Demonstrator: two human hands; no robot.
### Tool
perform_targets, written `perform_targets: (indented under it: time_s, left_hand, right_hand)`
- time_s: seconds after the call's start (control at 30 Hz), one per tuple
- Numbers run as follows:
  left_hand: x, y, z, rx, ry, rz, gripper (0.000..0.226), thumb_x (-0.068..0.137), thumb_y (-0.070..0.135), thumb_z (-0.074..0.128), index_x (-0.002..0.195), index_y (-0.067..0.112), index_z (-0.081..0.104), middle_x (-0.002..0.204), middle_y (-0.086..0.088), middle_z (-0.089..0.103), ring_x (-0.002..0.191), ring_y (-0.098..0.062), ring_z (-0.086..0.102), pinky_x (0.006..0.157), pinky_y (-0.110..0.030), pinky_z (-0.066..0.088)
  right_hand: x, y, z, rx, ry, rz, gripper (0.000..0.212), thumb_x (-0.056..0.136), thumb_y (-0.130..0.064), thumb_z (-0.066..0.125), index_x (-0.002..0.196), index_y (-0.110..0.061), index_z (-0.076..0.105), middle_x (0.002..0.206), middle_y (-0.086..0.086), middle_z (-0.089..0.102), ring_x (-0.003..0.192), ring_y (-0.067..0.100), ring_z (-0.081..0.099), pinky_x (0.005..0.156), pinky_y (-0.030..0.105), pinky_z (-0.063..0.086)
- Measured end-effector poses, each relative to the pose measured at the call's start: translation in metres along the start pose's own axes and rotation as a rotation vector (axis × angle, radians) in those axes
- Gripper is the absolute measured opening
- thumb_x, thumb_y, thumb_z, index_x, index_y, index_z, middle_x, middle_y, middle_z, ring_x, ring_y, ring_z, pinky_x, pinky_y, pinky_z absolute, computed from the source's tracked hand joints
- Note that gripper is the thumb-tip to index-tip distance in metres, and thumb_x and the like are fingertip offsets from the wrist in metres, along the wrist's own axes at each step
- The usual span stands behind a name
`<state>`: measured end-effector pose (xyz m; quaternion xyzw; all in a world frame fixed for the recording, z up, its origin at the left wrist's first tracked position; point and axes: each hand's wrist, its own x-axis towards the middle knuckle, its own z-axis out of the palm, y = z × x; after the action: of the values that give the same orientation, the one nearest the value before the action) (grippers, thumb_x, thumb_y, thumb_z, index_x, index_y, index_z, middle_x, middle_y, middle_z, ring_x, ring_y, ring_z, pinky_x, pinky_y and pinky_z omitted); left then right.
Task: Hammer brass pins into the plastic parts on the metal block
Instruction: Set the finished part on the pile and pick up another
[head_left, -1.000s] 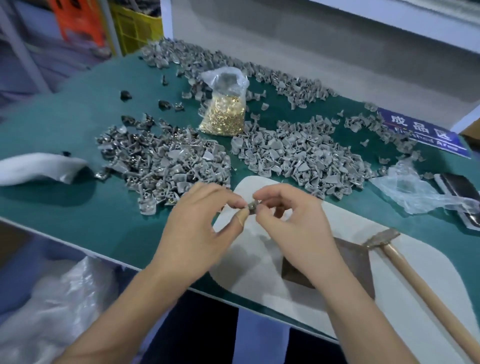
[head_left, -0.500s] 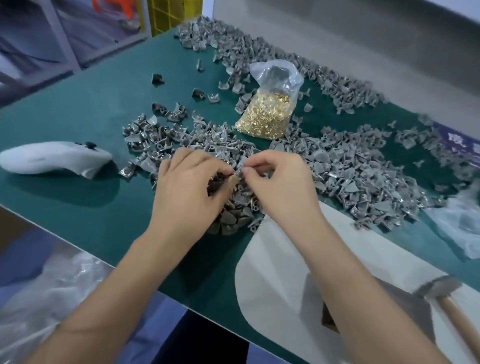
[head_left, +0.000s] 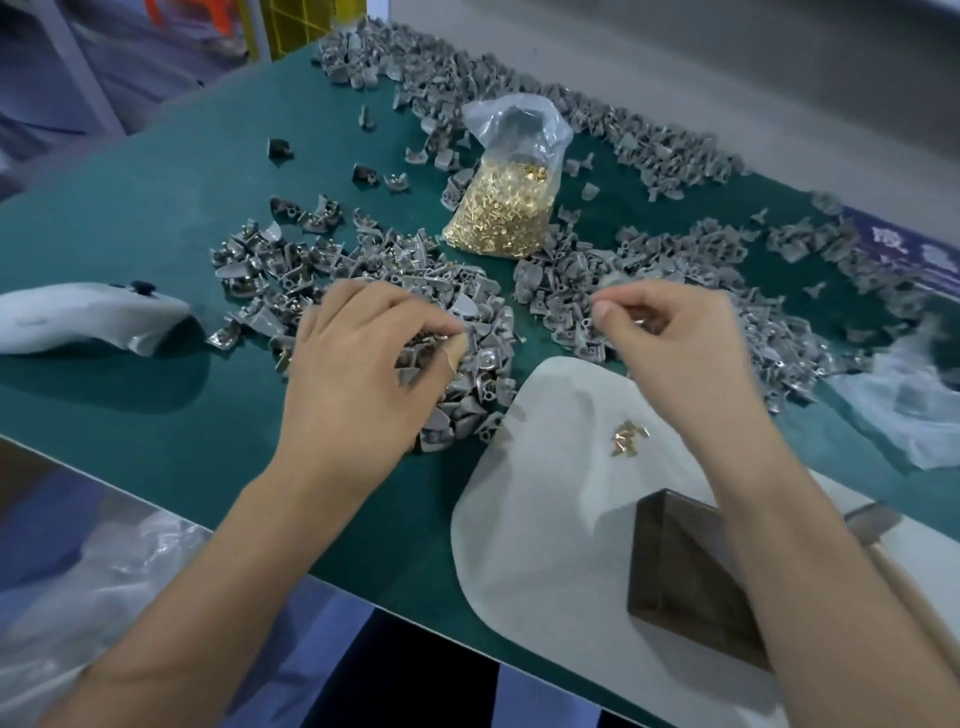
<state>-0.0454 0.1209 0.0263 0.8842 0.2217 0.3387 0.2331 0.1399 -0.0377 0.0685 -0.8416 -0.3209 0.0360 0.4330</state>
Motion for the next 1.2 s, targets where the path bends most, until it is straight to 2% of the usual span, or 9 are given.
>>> perform_targets:
  time_s: [0.1,0.17,0.3,0.57,0.67,0.77,0.93,1.07,1.2]
  left_hand:
    - [-0.003,0.021,0.007,-0.14,-0.069,0.08,0.004,0.093,0.019,0.072,0.096,0.022,0.073,0.092,0.009,0.064,0.094,-0.018,0.055,0.083,-0.034,0.044]
    - [-0.007,0.038,0.017,-0.233,-0.162,0.086,0.007,0.093,0.018,0.07,0.092,0.025,0.07,0.09,0.013,0.062,0.092,-0.014,0.054,0.08,-0.031,0.044]
    - [-0.014,0.062,0.041,-0.278,-0.325,0.063,0.012,0.094,0.024,0.065,0.088,0.034,0.064,0.089,0.016,0.059,0.092,-0.007,0.052,0.077,-0.028,0.044]
    - [-0.007,0.086,0.07,-0.214,-0.373,0.05,0.01,0.092,0.03,0.065,0.086,0.038,0.063,0.088,0.02,0.06,0.092,-0.005,0.052,0.072,-0.014,0.04]
    - [0.007,0.093,0.079,-0.189,-0.368,0.066,0.01,0.094,0.03,0.064,0.087,0.036,0.064,0.087,0.02,0.061,0.087,-0.006,0.053,0.073,-0.024,0.042]
    - [0.021,0.106,0.091,-0.23,-0.372,0.106,0.008,0.095,0.029,0.065,0.092,0.036,0.066,0.089,0.021,0.062,0.083,-0.004,0.055,0.071,-0.026,0.046]
    - [0.059,0.12,0.118,-0.119,-0.613,0.263,0.017,0.095,0.032,0.067,0.11,0.038,0.066,0.095,0.023,0.06,0.083,0.005,0.053,0.072,-0.028,0.048]
    - [0.076,0.124,0.133,0.004,-0.677,0.368,0.026,0.09,0.048,0.068,0.114,0.043,0.063,0.1,0.023,0.059,0.085,0.01,0.051,0.072,-0.03,0.05]
    - [0.066,0.125,0.146,0.012,-0.641,0.389,0.025,0.088,0.049,0.068,0.111,0.041,0.065,0.099,0.023,0.061,0.09,0.005,0.05,0.078,-0.03,0.05]
  right_hand:
    - [-0.008,0.023,-0.029,-0.034,-0.009,0.062,0.015,0.096,-0.022,0.07,0.088,-0.03,0.079,0.075,-0.028,0.071,0.065,-0.008,0.061,0.057,0.013,0.048]
    - [-0.012,0.036,-0.045,-0.137,-0.145,0.111,0.015,0.095,-0.021,0.071,0.087,-0.032,0.079,0.075,-0.03,0.07,0.07,-0.008,0.063,0.065,0.019,0.053]
    - [-0.026,0.054,-0.06,-0.306,-0.426,0.089,0.013,0.09,-0.021,0.077,0.093,-0.034,0.078,0.08,-0.023,0.071,0.08,-0.01,0.064,0.065,0.003,0.044]
    - [-0.03,0.066,-0.054,-0.205,-0.448,0.012,0.008,0.081,-0.017,0.084,0.086,-0.023,0.082,0.074,-0.011,0.072,0.065,0.001,0.06,0.06,0.012,0.041]
    - [-0.032,0.066,-0.054,-0.241,-0.506,-0.015,0.009,0.088,-0.015,0.077,0.092,-0.022,0.081,0.08,-0.012,0.072,0.072,0.002,0.063,0.064,0.016,0.045]
    - [-0.034,0.076,-0.076,-0.103,-0.352,0.031,0.009,0.097,-0.021,0.066,0.093,-0.028,0.069,0.082,-0.015,0.069,0.076,0.002,0.063,0.067,0.018,0.046]
    - [-0.039,0.104,-0.112,0.079,0.106,0.049,0.019,0.096,-0.012,0.067,0.087,-0.029,0.067,0.078,-0.012,0.07,0.075,0.004,0.066,0.071,0.025,0.054]
    - [-0.045,0.117,-0.11,0.145,0.128,0.071,0.018,0.092,-0.007,0.071,0.091,-0.024,0.074,0.087,-0.013,0.071,0.084,0.009,0.068,0.075,0.029,0.057]
    - [-0.046,0.122,-0.105,0.06,0.113,0.025,0.026,0.091,-0.005,0.072,0.092,-0.031,0.074,0.09,-0.019,0.071,0.086,0.001,0.067,0.079,0.012,0.05]
